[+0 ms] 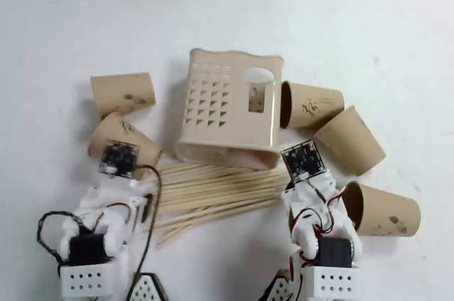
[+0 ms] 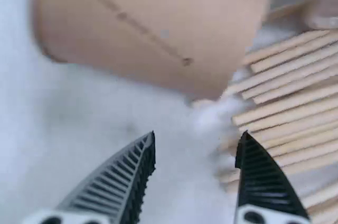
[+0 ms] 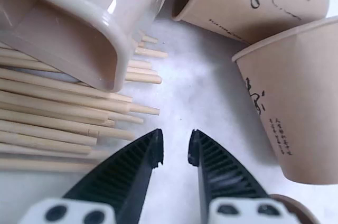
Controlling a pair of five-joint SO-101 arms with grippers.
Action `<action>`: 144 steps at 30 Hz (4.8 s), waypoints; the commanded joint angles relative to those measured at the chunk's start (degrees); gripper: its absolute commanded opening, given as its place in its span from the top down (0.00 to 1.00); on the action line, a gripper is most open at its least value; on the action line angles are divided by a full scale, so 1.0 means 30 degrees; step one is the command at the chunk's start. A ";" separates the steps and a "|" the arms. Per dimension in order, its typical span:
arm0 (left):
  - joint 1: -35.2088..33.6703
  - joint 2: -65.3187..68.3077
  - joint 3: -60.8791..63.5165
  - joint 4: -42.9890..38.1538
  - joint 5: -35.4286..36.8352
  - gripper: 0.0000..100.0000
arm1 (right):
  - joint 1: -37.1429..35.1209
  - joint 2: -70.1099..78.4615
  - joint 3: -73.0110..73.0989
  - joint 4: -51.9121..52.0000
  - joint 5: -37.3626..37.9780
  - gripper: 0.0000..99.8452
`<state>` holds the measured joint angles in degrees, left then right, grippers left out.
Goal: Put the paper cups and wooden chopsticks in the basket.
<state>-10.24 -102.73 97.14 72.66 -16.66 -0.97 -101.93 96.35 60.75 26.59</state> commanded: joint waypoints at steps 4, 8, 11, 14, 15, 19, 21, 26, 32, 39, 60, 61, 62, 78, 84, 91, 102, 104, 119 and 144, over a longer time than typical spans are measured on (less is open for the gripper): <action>0.0864 -0.0073 0.0000 0.0088 0.0147 0.75 | -0.0103 -0.0396 0.0176 -0.0396 0.0176 0.90; 0.0864 -0.0073 0.0000 0.0088 0.0147 0.75 | -0.0044 -0.0425 0.0176 -0.0454 0.0176 0.90; 0.0864 -0.0073 0.0000 0.0088 0.0147 0.75 | 0.0015 -0.0454 0.0059 -0.0454 0.0176 0.90; 0.0864 -0.0073 0.0000 0.0088 0.0147 0.75 | 0.0015 -0.0454 0.0059 -0.0630 0.0205 0.90; 0.0864 -0.0073 0.0000 0.0088 0.0147 0.75 | 0.0103 -0.0454 0.0059 -0.0777 0.0440 0.90; 0.0864 -0.0073 0.0000 0.0088 0.0147 0.75 | 0.1597 -0.0425 -0.0498 -0.0747 0.2315 0.90; 0.0864 -0.0073 0.0000 0.0088 0.0147 0.75 | 0.2212 -0.0396 -0.0938 -0.0718 0.2110 0.90; 0.0864 -0.0073 0.0000 0.0088 0.0147 0.75 | 0.1978 -0.0337 -0.1993 -0.0689 0.1700 0.90; 0.0864 -0.0073 0.0000 0.0088 0.0147 0.75 | 0.1978 -0.0308 -0.5011 0.0513 0.1729 0.90; 0.0894 -0.0073 0.0000 0.0088 0.0147 0.75 | 0.0337 0.2945 -0.9319 0.0806 0.0615 0.90; 0.0864 -0.0073 0.0000 0.0088 0.0147 0.75 | -0.4322 3.3773 -3.3143 0.2769 -0.4190 0.75; 0.0864 -0.0073 0.0000 0.0088 0.0147 0.75 | -0.4293 3.4740 -3.4081 0.2769 -0.4190 0.75; 0.0864 -0.0073 0.0000 0.0088 0.0147 0.75 | -0.4264 3.5678 -3.5018 0.2828 -0.4190 0.75; 0.0864 -0.0073 0.0000 0.0088 0.0147 0.75 | -0.3795 4.3062 -4.0879 0.3912 -0.4132 0.76; 0.0864 -0.0073 0.0000 0.0088 0.0147 0.75 | -0.2505 4.4147 -4.0791 0.3883 -0.4161 0.80; 0.0864 -0.0073 0.0000 0.0088 0.0147 0.75 | -0.2183 4.5260 -4.0938 0.3414 -0.4132 0.94; 0.0864 -0.0073 0.0000 0.0088 0.0147 0.75 | -0.2212 4.1802 -4.0938 0.3531 -0.5714 0.98; 0.0864 -0.0073 0.0000 0.0088 0.0147 0.75 | -0.2271 4.0952 -4.0938 0.3531 -0.6418 0.98; 0.0864 -0.0073 0.0000 0.0088 0.0147 0.75 | -0.2711 3.5326 -4.0908 0.4293 -0.8527 0.98; -0.1245 -0.0161 -0.2725 -0.6300 -0.3634 0.75 | -0.3502 2.7179 -4.0733 0.8571 -0.9289 0.98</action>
<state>-9.45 -102.73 96.62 60.00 -24.92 -10.99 -15.52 -25.05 86.07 -0.66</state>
